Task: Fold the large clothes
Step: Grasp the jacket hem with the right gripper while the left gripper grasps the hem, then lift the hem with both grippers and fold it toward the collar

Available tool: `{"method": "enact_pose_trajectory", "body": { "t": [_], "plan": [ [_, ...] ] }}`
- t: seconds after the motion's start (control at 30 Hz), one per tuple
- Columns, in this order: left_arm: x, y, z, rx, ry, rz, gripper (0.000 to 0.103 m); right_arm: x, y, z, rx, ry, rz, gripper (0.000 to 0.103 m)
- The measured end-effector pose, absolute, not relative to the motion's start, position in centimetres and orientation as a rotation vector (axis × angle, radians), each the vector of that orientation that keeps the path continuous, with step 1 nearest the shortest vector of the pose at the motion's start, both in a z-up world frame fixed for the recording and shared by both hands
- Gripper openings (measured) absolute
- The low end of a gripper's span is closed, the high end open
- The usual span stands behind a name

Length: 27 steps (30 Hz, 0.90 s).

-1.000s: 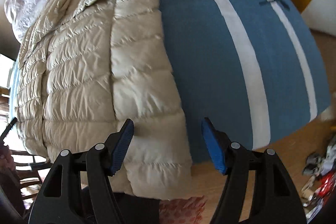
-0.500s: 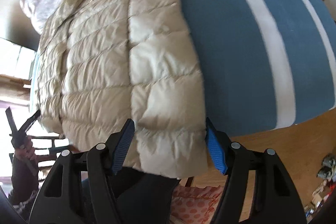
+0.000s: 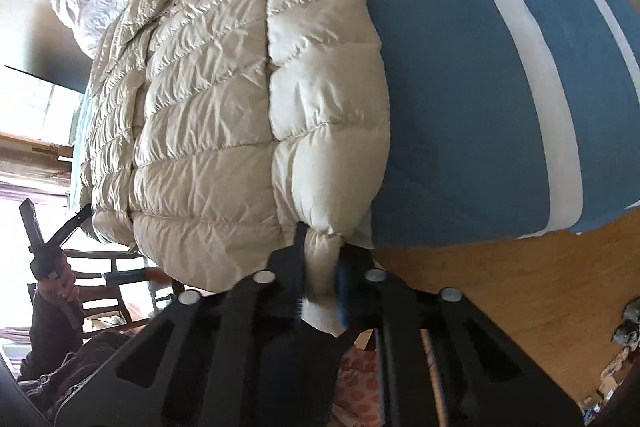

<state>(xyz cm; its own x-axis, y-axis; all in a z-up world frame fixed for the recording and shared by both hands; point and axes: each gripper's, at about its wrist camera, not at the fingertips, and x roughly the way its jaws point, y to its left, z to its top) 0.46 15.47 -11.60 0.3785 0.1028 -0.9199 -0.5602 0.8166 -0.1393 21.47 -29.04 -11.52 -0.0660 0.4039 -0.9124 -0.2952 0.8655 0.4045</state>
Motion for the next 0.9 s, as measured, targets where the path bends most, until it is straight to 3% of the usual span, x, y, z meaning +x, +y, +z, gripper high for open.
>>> {"method": "enact_pose_trajectory", "body": {
  "t": [0.17,0.43,0.9],
  "plan": [
    [1.5,14.9,-10.2,-0.415,1.112,0.463,0.003,21.8,-27.7,-9.4,-0.019,1.45,0.573,0.007],
    [3.9,15.7,-6.1,-0.362,1.031,0.488,0.003,23.4,-26.1,-5.1,-0.087,1.285,0.588,0.007],
    [10.8,19.7,1.4,-0.313,0.857,0.532,0.003,31.6,-23.0,0.1,0.035,1.12,0.53,0.007]
  ]
}}
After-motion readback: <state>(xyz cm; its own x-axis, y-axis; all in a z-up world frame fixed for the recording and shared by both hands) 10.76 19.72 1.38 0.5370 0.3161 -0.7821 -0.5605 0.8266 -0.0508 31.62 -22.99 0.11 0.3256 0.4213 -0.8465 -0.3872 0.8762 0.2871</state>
